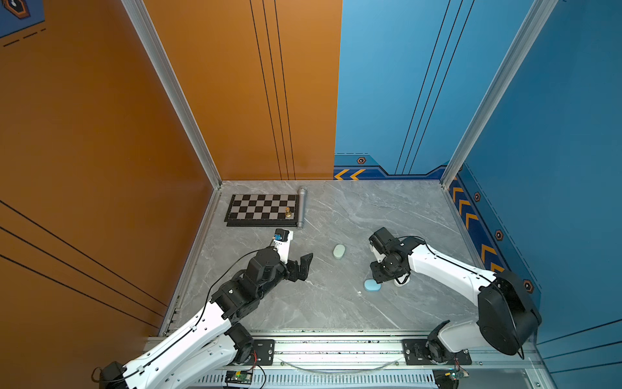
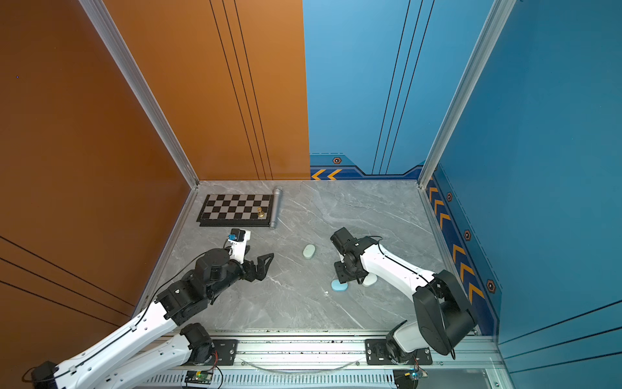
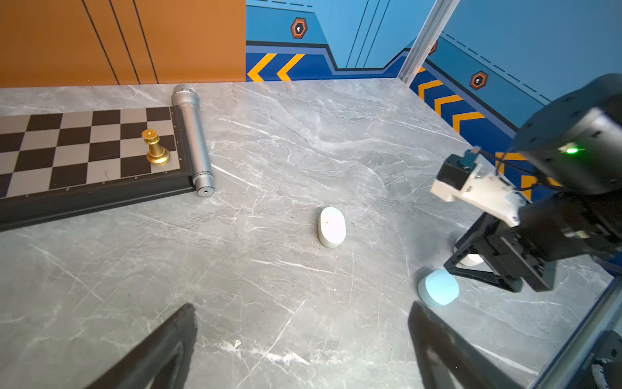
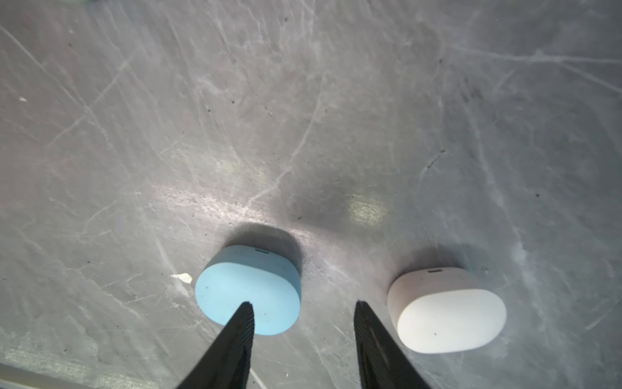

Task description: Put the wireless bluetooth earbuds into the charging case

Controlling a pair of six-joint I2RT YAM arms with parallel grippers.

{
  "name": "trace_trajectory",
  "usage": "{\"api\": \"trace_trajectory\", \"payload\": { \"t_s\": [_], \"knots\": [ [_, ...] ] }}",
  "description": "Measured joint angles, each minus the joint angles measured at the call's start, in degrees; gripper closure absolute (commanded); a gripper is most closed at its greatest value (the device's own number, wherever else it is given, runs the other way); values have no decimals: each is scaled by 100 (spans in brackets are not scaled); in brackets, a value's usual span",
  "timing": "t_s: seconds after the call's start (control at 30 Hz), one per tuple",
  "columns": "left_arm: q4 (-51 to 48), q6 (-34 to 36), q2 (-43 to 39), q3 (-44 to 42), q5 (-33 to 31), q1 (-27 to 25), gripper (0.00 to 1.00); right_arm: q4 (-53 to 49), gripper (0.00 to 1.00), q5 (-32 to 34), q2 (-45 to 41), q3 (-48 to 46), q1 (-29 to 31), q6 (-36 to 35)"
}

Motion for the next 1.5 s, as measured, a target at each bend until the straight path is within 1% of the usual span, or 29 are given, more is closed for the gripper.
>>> {"api": "trace_trajectory", "payload": {
  "t_s": [0.07,0.17,0.2,0.27,0.3,0.37,0.43,0.53,0.63,0.77,0.97,1.1,1.2,1.23,1.27,1.3,1.33,1.5],
  "knots": [
    [-63,-52,101,2,-17,260,2,68,48,-50,-337,31,-76,-26],
    [-74,15,282,7,-13,881,2,476,46,-142,-1043,72,-501,-140],
    [-59,57,348,11,0,1174,2,715,45,-175,-1303,59,-726,-201],
    [63,129,503,11,70,1875,2,1320,37,-190,-1799,-59,-1244,-380],
    [184,146,610,11,94,2286,2,1705,33,-188,-2052,-219,-1528,-496],
    [468,120,855,9,87,3051,2,2468,31,-138,-2483,-686,-2065,-678],
    [949,101,1143,-98,-20,3674,2,3198,31,105,-2750,-1283,-2452,-841],
    [1934,326,1486,-686,-210,4092,2,4192,32,420,-2817,-2216,-2732,-1113],
    [2509,649,1998,-1141,-295,4179,2,4942,32,479,-2708,-2962,-2992,-1255],
    [3285,1027,2597,-1399,-295,4203,2,6002,27,457,-2216,-3501,-3176,-1447],
    [4629,1379,3477,-1386,-186,4170,2,7860,26,398,-962,-3685,-3298,-1539],
    [5495,1676,4234,-1327,-96,3967,2,8854,26,125,-186,-3681,-3412,-1482],
    [5840,1834,4586,-1346,-31,3829,2,9840,22,-109,595,-3698,-3438,-1460],
    [5906,1869,4603,-1349,-24,3812,2,9956,20,-179,758,-3700,-3438,-1451],
    [5998,1897,4607,-1349,-13,3810,2,9892,15,-225,817,-3687,-3438,-1460],
    [6085,1917,4607,-1349,-9,3818,2,9812,3,-264,820,-3644,-3438,-1447],
    [6151,1932,4607,-1349,9,3832,2,9807,0,-295,822,-3585,-3440,-1408],
    [6321,1969,4607,-1349,15,3832,2,9774,0,-286,826,-3222,-3432,-1414]
  ]
}}
